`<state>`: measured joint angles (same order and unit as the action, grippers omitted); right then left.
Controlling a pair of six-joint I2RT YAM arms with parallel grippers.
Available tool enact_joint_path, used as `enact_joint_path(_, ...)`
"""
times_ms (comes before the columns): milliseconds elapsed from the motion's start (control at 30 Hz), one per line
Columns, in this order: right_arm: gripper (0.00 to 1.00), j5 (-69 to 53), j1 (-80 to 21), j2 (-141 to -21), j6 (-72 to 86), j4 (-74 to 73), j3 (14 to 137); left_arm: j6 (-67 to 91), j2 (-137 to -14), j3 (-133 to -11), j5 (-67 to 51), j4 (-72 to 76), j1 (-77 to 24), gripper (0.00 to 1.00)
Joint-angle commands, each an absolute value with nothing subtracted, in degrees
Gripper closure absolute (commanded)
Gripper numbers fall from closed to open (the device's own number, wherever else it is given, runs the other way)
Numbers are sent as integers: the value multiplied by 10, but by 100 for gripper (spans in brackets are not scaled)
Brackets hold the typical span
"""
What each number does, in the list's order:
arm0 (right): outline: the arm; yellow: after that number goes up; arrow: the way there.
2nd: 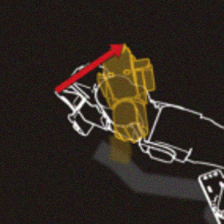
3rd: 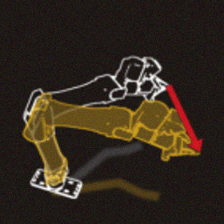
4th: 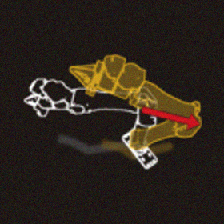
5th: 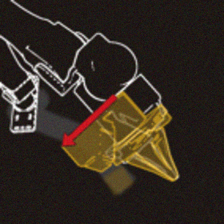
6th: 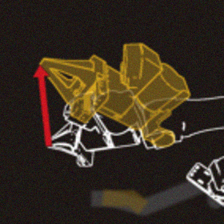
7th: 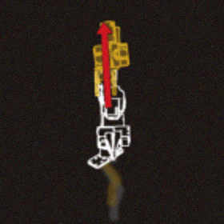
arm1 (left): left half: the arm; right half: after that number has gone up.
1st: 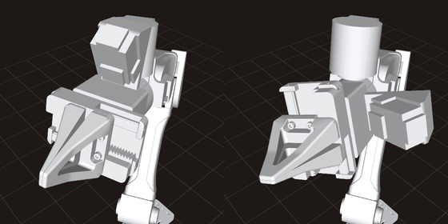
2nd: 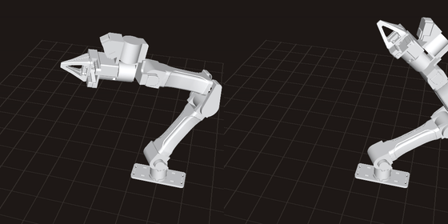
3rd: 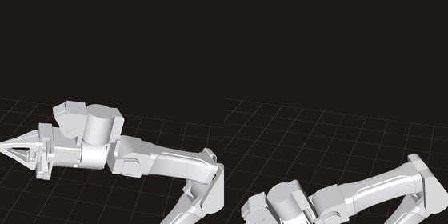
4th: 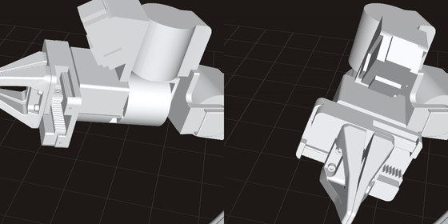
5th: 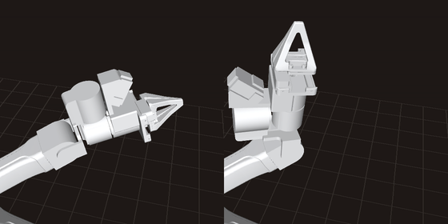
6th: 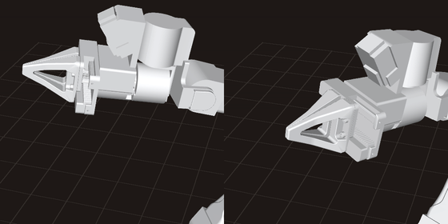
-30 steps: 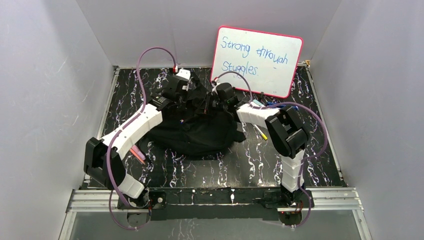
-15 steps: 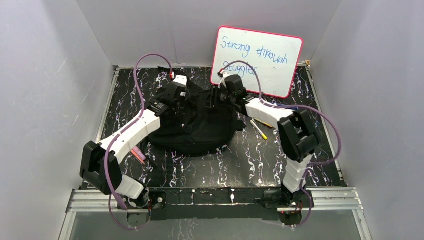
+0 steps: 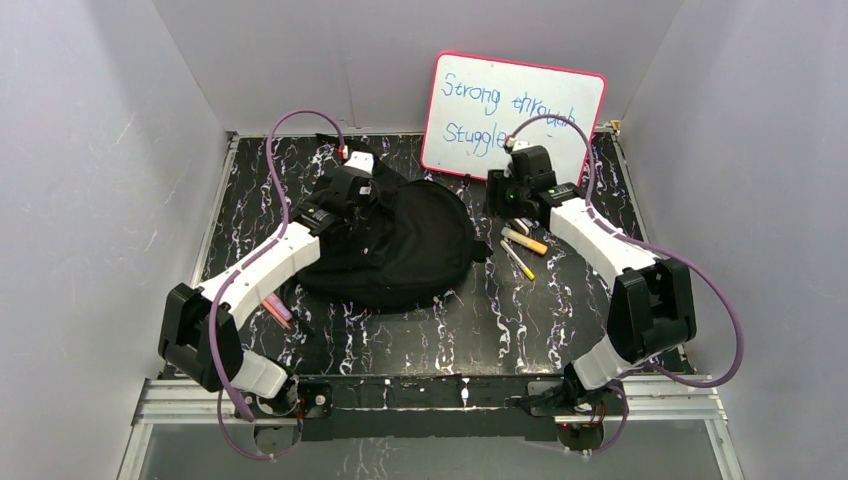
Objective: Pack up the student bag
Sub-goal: Pick up the stationery from the center of the board.
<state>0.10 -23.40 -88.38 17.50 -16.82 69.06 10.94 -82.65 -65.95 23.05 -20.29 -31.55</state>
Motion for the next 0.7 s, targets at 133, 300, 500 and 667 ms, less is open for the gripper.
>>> enact_joint_path(133,40,13,-199,-915,119,-301,657,109,-780,-641,209,-187,-312,100)
enact_joint_path(300,41,7,-196,-947,114,-289,654,114,-778,-637,196,-189,-312,100)
enact_joint_path(500,44,44,-190,-984,113,-285,648,115,-777,-637,194,-191,-312,100)
enact_joint_path(667,47,41,-183,-996,112,-275,638,111,-781,-639,190,-192,-312,100)
